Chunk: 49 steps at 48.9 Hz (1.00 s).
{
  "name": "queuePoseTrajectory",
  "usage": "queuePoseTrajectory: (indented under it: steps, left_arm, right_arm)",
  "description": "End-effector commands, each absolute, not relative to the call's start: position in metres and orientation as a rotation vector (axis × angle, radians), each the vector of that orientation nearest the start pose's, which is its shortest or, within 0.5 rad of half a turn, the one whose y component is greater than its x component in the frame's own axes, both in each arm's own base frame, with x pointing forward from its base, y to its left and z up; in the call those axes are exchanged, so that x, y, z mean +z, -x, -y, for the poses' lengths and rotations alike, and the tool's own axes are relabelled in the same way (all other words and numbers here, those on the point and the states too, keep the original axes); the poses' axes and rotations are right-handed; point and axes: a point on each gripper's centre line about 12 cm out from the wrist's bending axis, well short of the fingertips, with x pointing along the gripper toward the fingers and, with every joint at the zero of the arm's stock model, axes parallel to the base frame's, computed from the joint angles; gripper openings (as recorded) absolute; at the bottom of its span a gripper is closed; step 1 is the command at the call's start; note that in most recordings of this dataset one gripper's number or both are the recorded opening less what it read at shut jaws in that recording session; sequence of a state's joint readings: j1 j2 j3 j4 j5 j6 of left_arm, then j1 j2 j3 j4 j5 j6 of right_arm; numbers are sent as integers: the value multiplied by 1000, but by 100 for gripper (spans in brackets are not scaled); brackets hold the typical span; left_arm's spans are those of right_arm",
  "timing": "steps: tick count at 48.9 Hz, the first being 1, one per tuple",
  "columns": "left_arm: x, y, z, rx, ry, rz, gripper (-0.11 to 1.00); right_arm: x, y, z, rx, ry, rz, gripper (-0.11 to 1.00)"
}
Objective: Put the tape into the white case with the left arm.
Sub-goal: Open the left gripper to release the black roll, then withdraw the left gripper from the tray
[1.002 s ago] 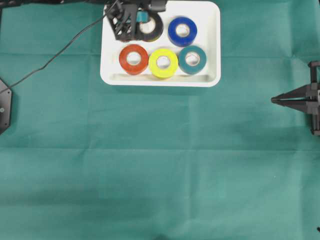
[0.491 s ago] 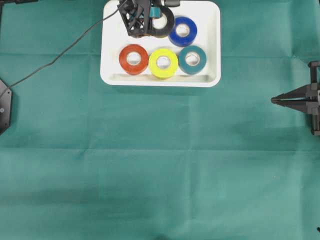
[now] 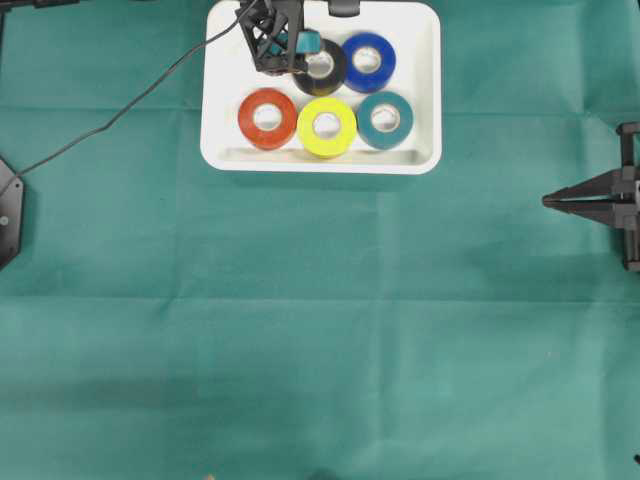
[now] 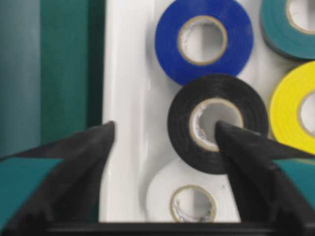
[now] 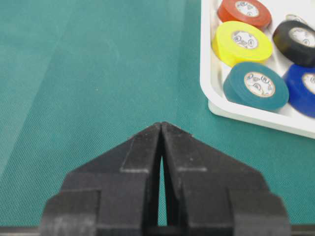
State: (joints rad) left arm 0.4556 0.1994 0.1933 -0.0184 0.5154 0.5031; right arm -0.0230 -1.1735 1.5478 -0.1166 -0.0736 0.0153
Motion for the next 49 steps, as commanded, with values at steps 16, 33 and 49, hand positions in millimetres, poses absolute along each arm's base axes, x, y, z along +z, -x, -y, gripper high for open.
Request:
queuePoseTrajectory:
  steps: [16,33,49]
  left_arm:
    - [223,-416,-204,208,-251,-916,83]
    - [233,-364,-179,209,-246,-916,83]
    - [226,-302,-148,203,-241,-935,83]
  right_arm:
    - [158,-141,2,0,95,-289,-10]
    - [158,-141,3,-1,97,-288,-10]
    - [158,-141,2,0,97,-288,-10]
